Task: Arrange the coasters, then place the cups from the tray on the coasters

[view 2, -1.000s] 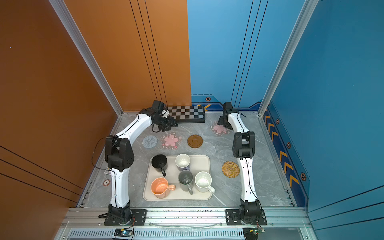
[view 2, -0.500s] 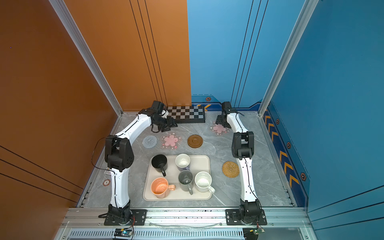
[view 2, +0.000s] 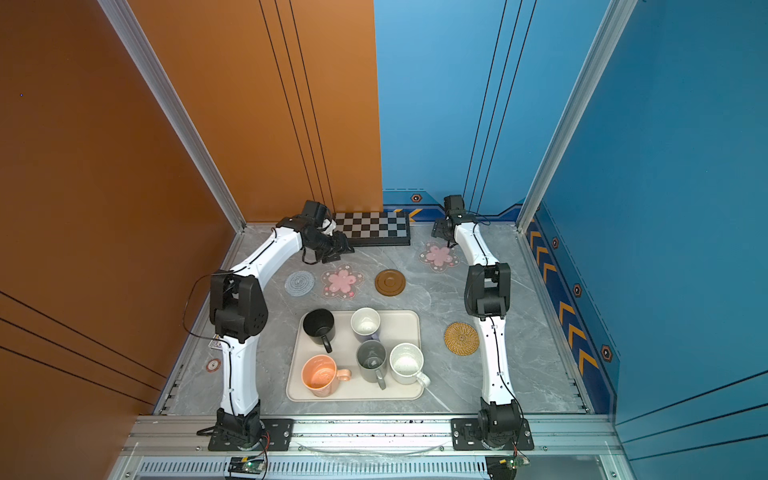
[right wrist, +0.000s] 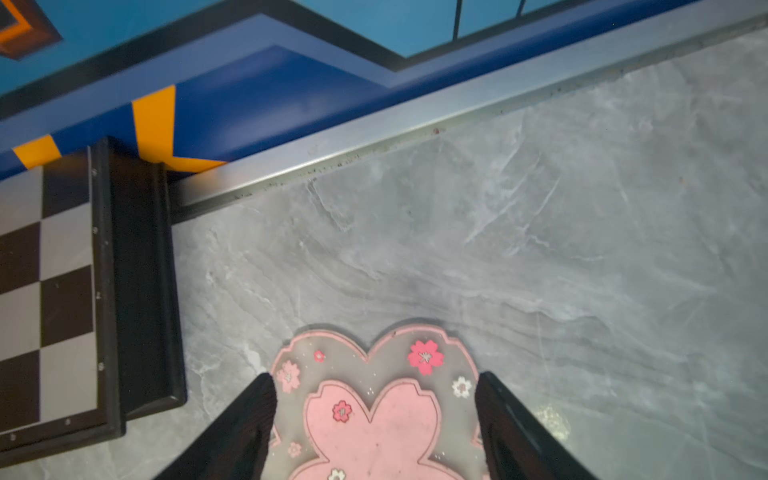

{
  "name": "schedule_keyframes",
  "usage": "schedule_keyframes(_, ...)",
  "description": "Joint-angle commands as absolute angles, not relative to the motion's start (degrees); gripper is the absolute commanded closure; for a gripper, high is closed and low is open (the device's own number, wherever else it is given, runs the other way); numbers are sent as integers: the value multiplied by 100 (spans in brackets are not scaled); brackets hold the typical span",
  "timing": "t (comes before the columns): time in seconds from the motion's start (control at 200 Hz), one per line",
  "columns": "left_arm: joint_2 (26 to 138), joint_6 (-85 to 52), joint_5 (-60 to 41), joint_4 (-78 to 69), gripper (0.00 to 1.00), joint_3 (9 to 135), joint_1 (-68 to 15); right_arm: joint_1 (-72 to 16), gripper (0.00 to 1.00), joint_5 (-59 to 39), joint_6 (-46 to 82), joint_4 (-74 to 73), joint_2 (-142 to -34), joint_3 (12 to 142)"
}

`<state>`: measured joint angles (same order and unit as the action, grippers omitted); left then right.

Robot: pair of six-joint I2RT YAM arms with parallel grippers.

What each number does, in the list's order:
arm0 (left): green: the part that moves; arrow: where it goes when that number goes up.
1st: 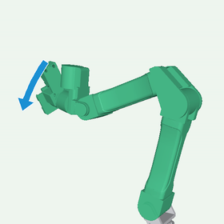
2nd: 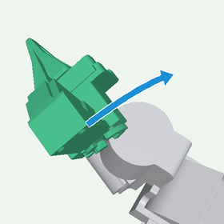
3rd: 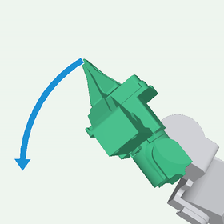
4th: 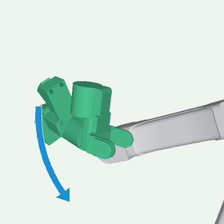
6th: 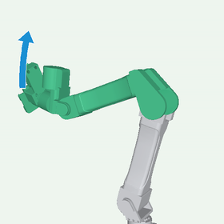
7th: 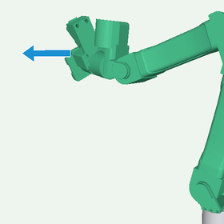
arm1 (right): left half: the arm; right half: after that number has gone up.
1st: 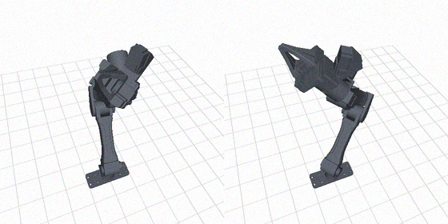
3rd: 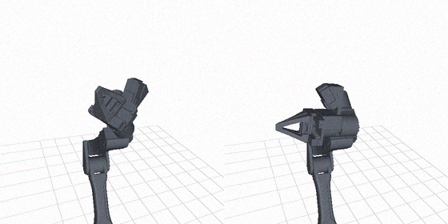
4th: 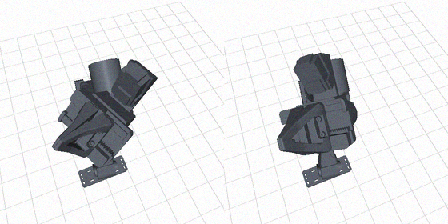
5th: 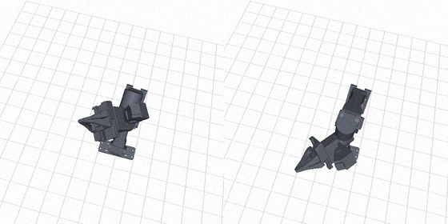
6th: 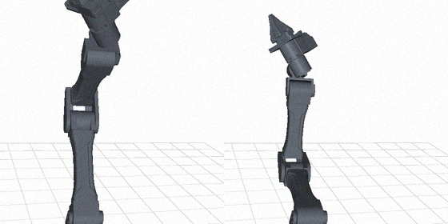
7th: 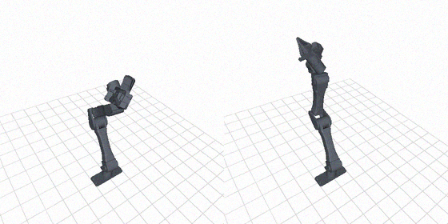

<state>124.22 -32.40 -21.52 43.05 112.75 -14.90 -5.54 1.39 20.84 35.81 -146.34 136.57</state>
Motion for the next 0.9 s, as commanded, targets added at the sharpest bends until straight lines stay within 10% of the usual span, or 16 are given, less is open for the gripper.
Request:
schedule_keyframes(0.0, 12586, -3174, -2237, 4334, 39, 11459, -1426, -683, 25, 132, 2065, 2999, -14678, 13752)
schedule_keyframes(0.896, 12744, -3187, -2318, 4337, 39, 11580, -1345, -677, 27, -924, 2663, 2681, -15345, 13755)
